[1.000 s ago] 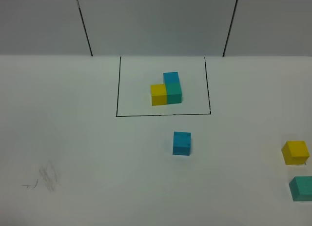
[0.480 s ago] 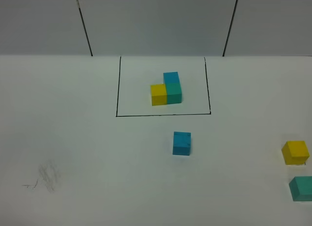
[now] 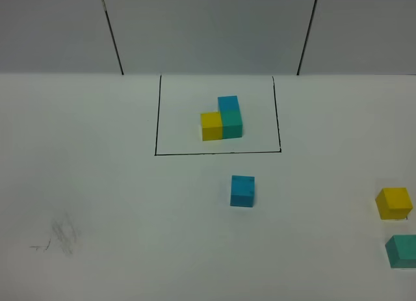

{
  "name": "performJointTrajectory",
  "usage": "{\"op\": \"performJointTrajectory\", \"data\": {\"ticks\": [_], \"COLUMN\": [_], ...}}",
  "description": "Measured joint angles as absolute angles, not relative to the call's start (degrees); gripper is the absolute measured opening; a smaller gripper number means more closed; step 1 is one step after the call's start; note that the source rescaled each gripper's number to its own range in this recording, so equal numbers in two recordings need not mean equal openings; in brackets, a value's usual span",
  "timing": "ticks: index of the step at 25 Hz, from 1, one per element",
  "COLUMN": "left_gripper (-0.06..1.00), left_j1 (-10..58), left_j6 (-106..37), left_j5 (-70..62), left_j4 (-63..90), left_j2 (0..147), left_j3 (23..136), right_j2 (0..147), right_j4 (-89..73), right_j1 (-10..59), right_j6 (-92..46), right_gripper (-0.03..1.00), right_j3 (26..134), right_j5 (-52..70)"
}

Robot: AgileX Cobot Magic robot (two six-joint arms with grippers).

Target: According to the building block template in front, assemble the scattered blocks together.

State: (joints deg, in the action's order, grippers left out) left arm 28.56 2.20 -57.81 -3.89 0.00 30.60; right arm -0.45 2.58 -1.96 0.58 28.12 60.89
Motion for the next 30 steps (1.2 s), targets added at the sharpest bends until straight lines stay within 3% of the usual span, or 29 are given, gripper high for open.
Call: {"op": "performJointTrajectory", "data": {"ticks": [18, 30], "left_gripper": [0.72, 0.71], "left_j1": [4.56, 2.69], "left_j6": [2.2, 2.2], "left_j5": [-59.45, -59.45], "left_j4": [-3.84, -3.84], "left_j2": [-0.35, -0.45], "left_j3": [30.6, 30.6], "right_j2": [-0.45, -0.45], "right_j4": [2.58, 2.58], "right_j1": [-1.96, -1.96], "right_j6": [0.58, 0.58], "right_gripper": [0.0, 0.0], "right_j3": [28.12, 28.12], "right_j5": [60.89, 60.89]}}
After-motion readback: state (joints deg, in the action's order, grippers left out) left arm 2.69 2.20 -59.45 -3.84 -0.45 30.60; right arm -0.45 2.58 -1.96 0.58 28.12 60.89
